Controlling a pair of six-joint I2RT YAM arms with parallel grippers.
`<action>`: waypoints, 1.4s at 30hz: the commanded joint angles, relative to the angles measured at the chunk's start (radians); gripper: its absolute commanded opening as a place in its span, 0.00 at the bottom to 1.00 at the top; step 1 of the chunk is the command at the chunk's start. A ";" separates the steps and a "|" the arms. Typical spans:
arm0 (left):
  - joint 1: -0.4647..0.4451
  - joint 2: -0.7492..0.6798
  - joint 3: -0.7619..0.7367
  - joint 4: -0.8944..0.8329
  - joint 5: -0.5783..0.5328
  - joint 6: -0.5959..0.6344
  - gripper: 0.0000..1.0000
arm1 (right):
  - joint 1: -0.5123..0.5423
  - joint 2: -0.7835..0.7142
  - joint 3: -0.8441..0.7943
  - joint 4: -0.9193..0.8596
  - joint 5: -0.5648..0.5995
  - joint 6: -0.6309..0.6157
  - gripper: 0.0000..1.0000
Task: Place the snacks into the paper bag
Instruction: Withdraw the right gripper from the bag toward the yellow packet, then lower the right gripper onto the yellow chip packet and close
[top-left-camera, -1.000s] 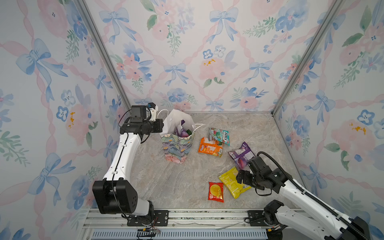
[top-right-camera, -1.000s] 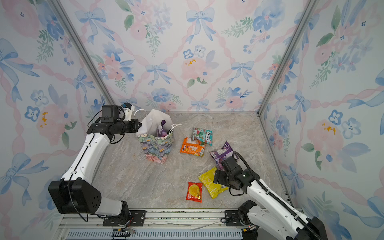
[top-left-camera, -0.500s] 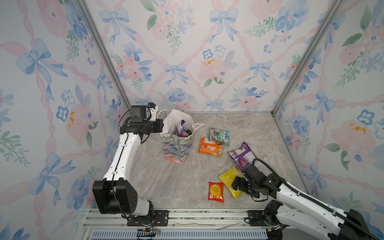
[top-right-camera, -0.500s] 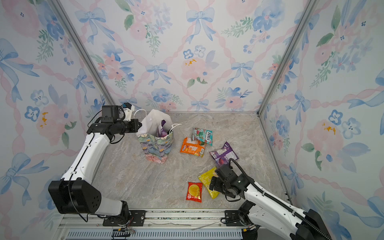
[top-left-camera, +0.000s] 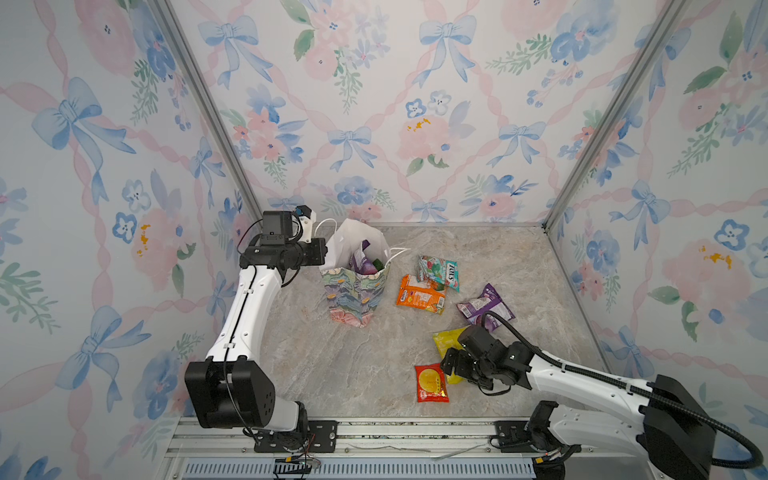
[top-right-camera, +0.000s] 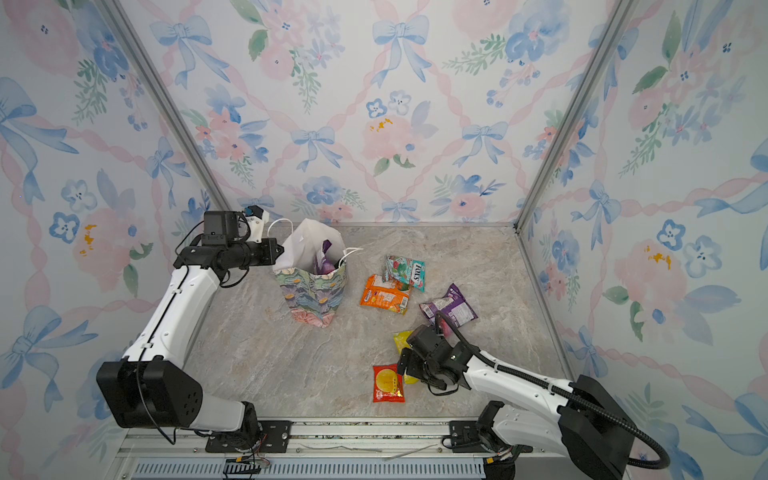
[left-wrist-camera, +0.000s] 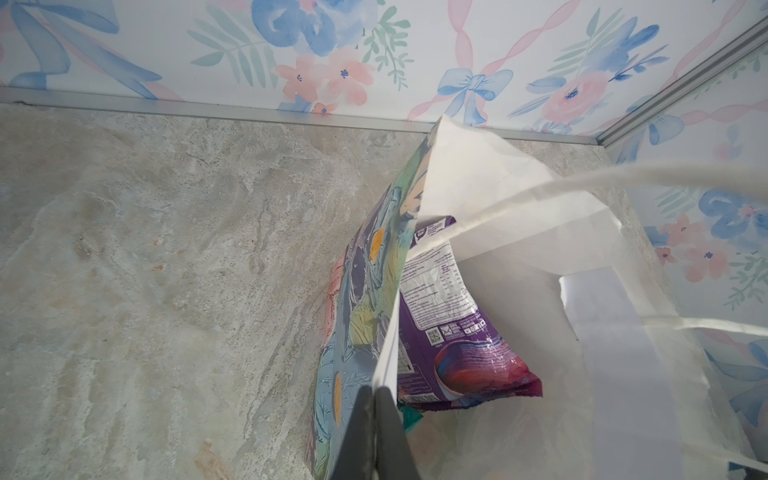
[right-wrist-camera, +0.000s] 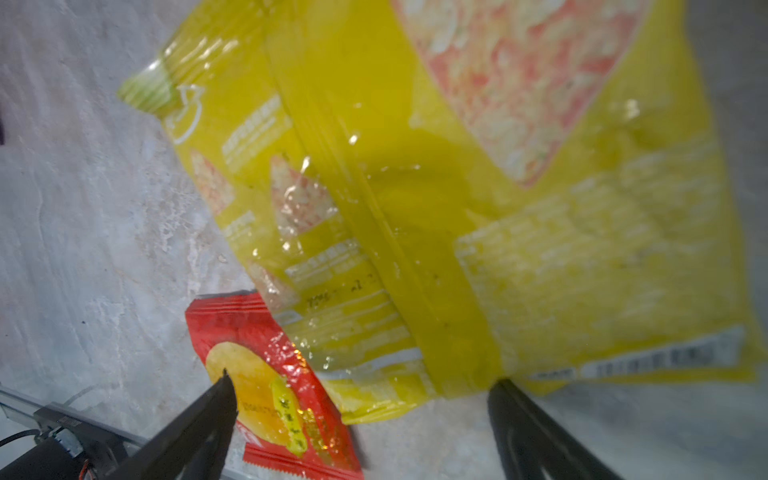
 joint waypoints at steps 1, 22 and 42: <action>0.008 -0.006 -0.016 -0.023 -0.008 0.016 0.00 | 0.012 0.077 0.081 0.082 -0.010 -0.034 0.97; 0.009 -0.004 -0.016 -0.023 -0.010 0.016 0.00 | -0.385 -0.125 0.078 -0.064 -0.145 -0.329 0.86; 0.009 0.010 -0.012 -0.022 0.000 0.012 0.00 | -0.474 0.092 -0.004 0.132 -0.255 -0.381 0.79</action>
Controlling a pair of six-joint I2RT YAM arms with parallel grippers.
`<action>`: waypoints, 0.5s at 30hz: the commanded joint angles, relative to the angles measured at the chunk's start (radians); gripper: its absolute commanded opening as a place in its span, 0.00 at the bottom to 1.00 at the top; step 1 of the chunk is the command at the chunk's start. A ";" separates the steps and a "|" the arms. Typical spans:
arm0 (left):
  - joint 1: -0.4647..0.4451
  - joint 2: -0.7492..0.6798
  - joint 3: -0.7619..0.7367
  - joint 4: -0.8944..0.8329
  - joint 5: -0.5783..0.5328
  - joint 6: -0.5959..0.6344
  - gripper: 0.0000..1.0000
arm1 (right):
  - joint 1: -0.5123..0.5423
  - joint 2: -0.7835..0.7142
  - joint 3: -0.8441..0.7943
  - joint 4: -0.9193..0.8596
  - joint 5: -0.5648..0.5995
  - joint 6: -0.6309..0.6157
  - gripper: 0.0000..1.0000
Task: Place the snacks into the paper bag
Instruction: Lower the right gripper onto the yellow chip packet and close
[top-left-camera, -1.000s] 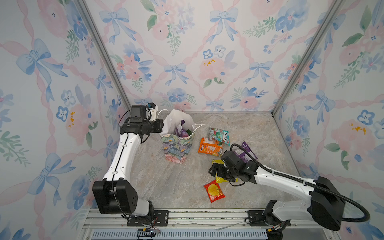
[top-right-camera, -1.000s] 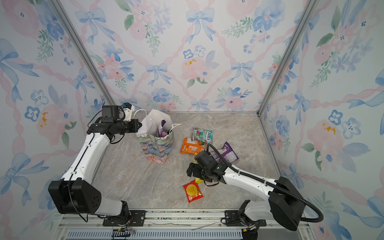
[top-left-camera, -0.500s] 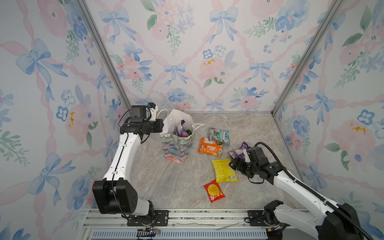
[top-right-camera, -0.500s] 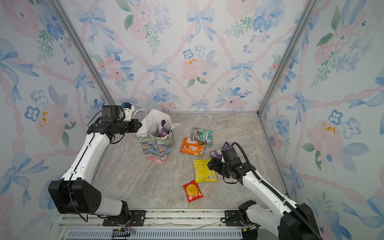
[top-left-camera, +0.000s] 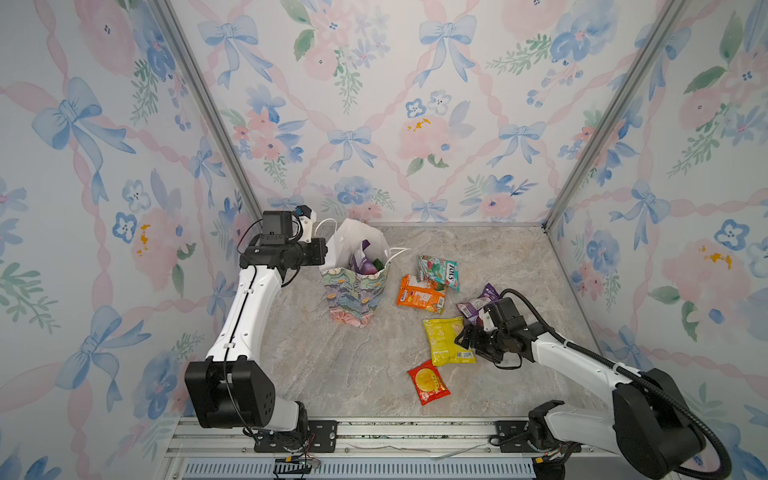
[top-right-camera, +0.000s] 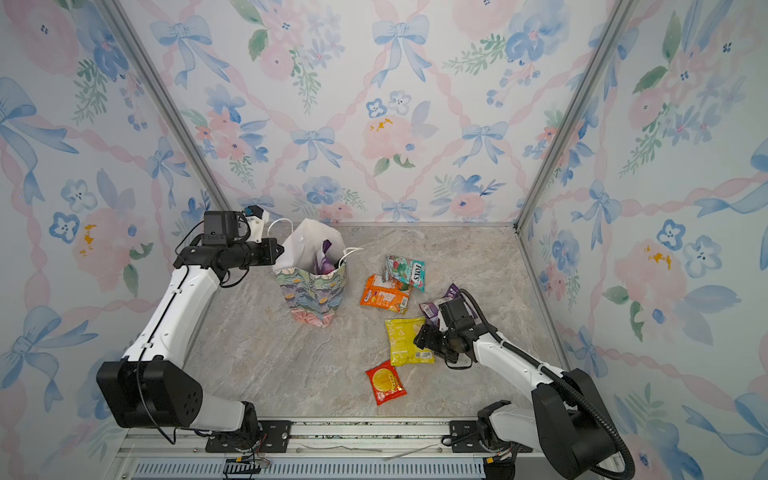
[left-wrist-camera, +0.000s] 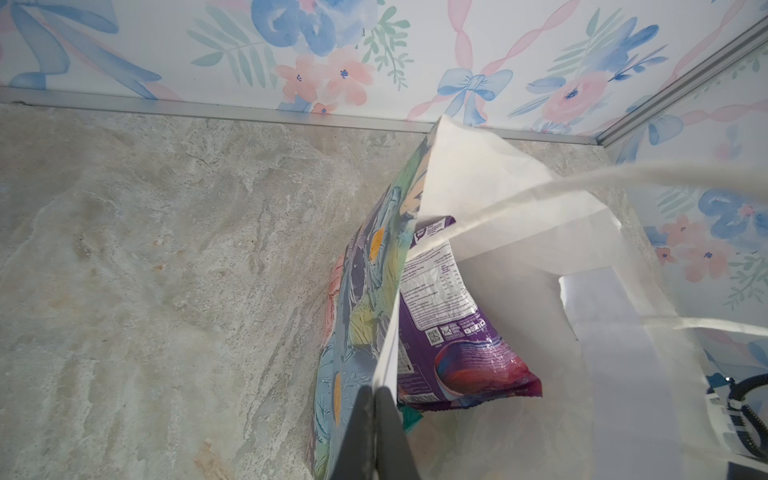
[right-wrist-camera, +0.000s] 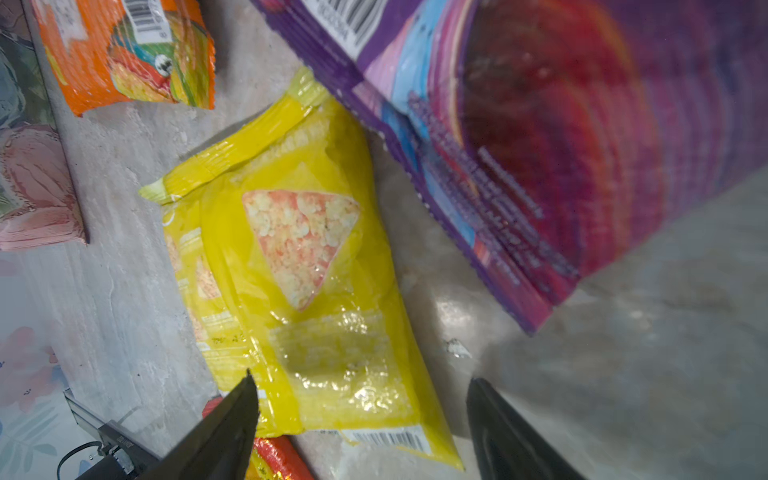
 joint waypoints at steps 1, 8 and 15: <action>0.008 0.010 -0.012 -0.023 0.000 0.013 0.00 | -0.009 0.022 -0.012 0.056 -0.016 -0.004 0.79; 0.009 0.012 -0.012 -0.024 0.000 0.011 0.00 | -0.008 0.092 -0.014 0.106 -0.016 0.003 0.74; 0.008 0.008 -0.010 -0.023 0.003 0.009 0.00 | -0.006 0.129 -0.026 0.146 -0.008 0.031 0.53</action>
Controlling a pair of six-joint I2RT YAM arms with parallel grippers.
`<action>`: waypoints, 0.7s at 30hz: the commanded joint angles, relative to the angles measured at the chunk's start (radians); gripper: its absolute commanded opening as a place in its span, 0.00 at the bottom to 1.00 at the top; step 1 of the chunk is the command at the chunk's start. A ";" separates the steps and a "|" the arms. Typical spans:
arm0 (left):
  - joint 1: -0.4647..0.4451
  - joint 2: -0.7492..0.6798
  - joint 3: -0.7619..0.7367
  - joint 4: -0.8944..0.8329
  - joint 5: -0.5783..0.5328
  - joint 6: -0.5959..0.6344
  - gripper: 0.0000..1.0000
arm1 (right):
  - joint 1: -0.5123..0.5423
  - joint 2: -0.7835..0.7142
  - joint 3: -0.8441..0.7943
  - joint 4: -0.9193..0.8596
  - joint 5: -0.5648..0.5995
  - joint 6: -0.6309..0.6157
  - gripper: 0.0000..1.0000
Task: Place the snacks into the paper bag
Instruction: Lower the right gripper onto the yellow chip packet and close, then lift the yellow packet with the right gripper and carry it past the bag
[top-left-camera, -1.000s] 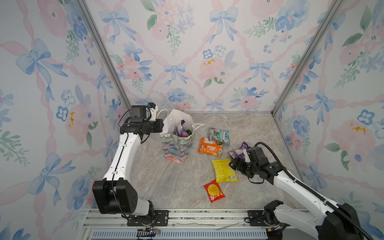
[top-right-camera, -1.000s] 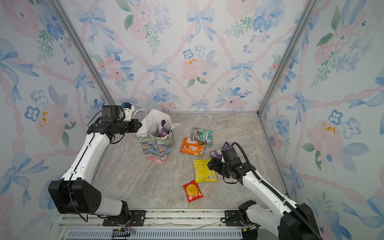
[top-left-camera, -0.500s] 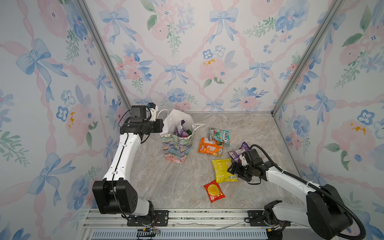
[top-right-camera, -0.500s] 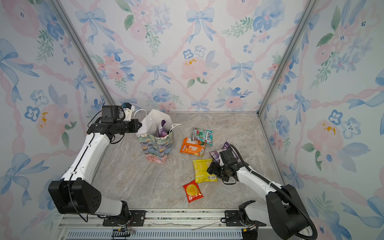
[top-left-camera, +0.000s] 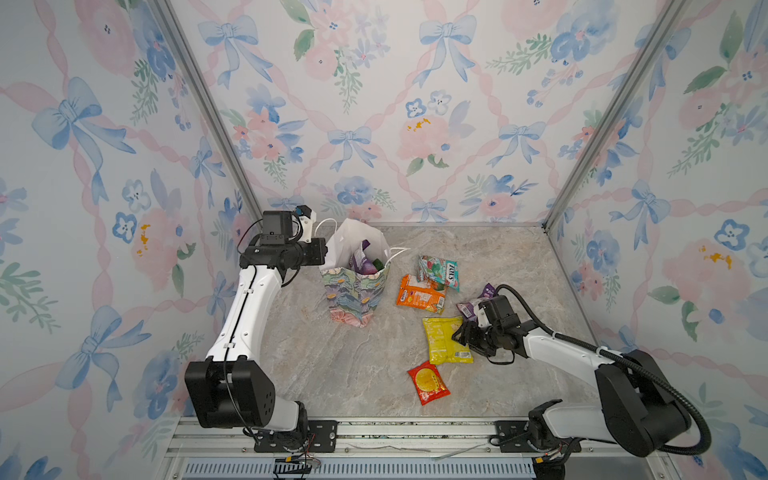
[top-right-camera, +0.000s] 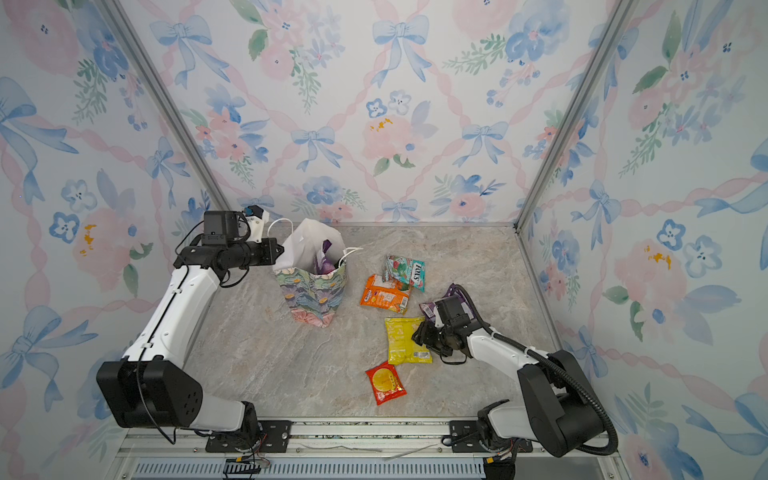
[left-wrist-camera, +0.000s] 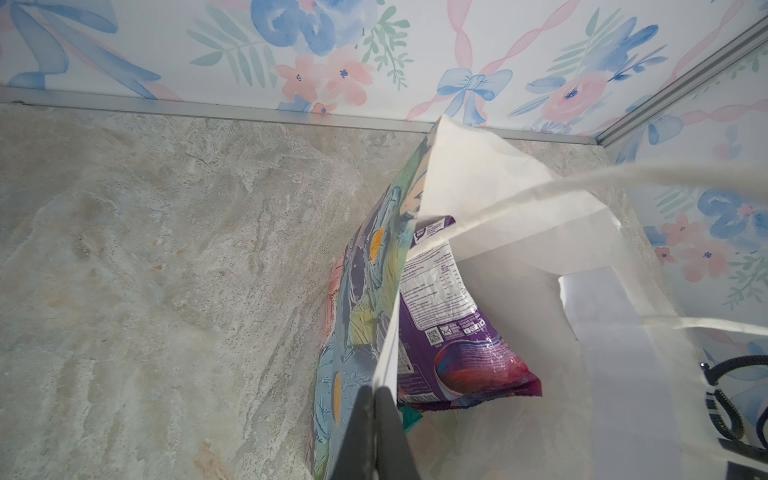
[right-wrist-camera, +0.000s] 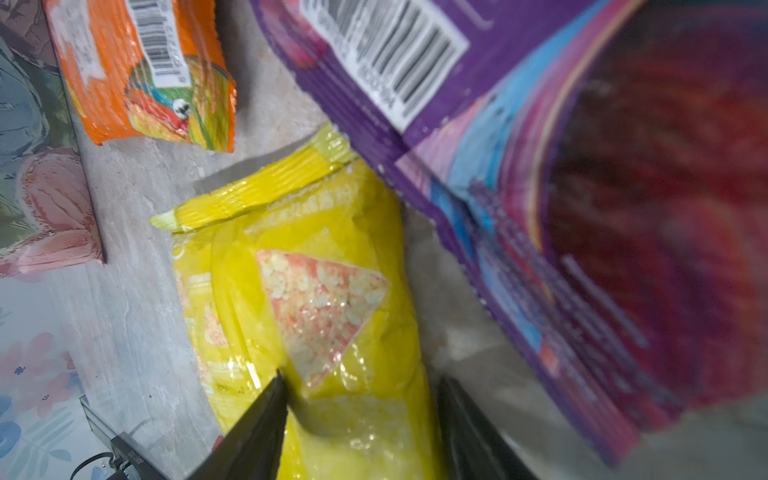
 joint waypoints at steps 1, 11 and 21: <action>0.009 0.008 -0.011 -0.023 0.001 0.010 0.00 | -0.006 0.025 -0.023 -0.007 0.016 0.015 0.48; 0.009 0.004 -0.012 -0.023 0.014 0.008 0.00 | -0.004 -0.039 0.038 -0.075 0.025 -0.003 0.03; 0.008 -0.001 -0.013 -0.023 0.016 0.008 0.00 | 0.017 -0.146 0.148 -0.158 0.023 0.012 0.00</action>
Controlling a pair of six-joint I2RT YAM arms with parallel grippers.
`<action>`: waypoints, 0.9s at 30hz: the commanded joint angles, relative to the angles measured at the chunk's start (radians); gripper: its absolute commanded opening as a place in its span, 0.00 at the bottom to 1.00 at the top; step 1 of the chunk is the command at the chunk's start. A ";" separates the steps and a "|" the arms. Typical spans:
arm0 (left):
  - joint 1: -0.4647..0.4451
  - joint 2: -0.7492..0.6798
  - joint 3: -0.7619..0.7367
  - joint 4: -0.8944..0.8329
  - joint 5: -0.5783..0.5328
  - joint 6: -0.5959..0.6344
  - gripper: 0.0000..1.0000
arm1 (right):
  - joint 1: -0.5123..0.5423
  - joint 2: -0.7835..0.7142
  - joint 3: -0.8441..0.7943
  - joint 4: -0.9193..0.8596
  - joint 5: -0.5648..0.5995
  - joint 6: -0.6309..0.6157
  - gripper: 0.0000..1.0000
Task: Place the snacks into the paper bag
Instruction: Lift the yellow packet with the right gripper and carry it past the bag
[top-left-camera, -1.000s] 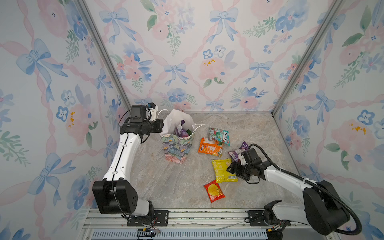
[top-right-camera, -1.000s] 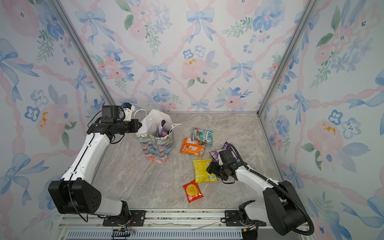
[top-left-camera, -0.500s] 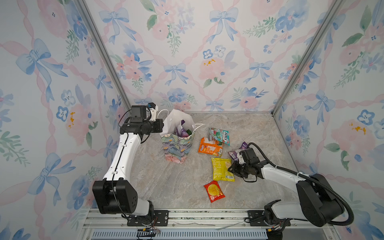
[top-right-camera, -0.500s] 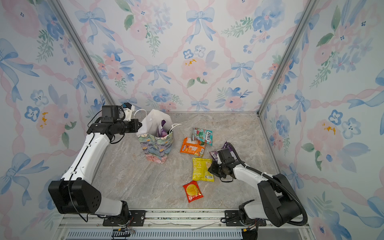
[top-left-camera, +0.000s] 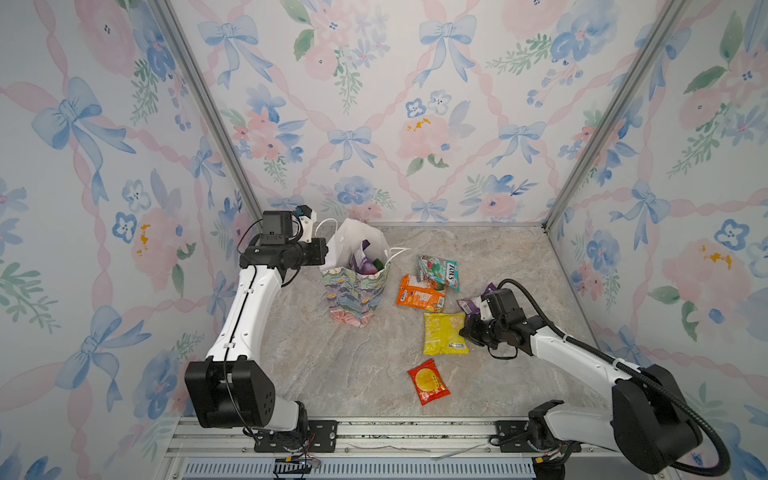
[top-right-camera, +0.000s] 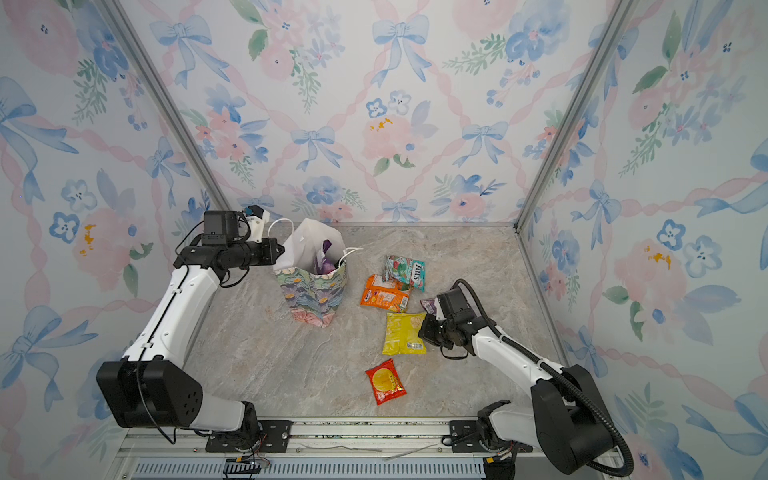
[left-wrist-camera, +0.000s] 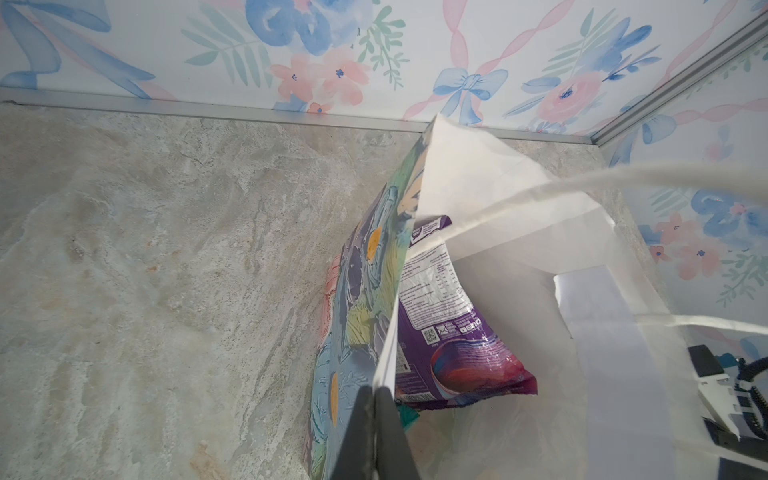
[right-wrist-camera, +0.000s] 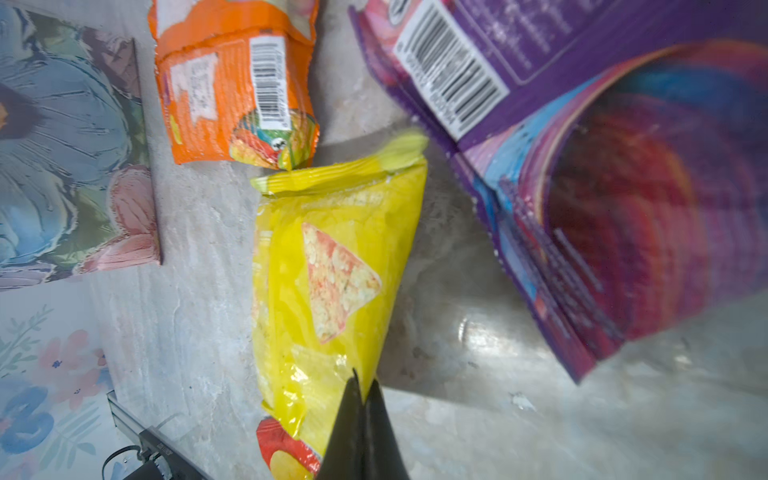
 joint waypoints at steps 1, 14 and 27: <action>0.008 -0.003 -0.014 -0.023 0.005 0.008 0.00 | 0.016 -0.048 0.073 -0.054 0.014 0.010 0.00; 0.008 -0.001 -0.013 -0.023 0.011 0.007 0.00 | 0.064 -0.109 0.262 -0.137 0.063 0.034 0.00; 0.008 0.000 -0.016 -0.023 0.000 0.005 0.00 | 0.072 0.041 0.535 -0.054 0.140 -0.039 0.00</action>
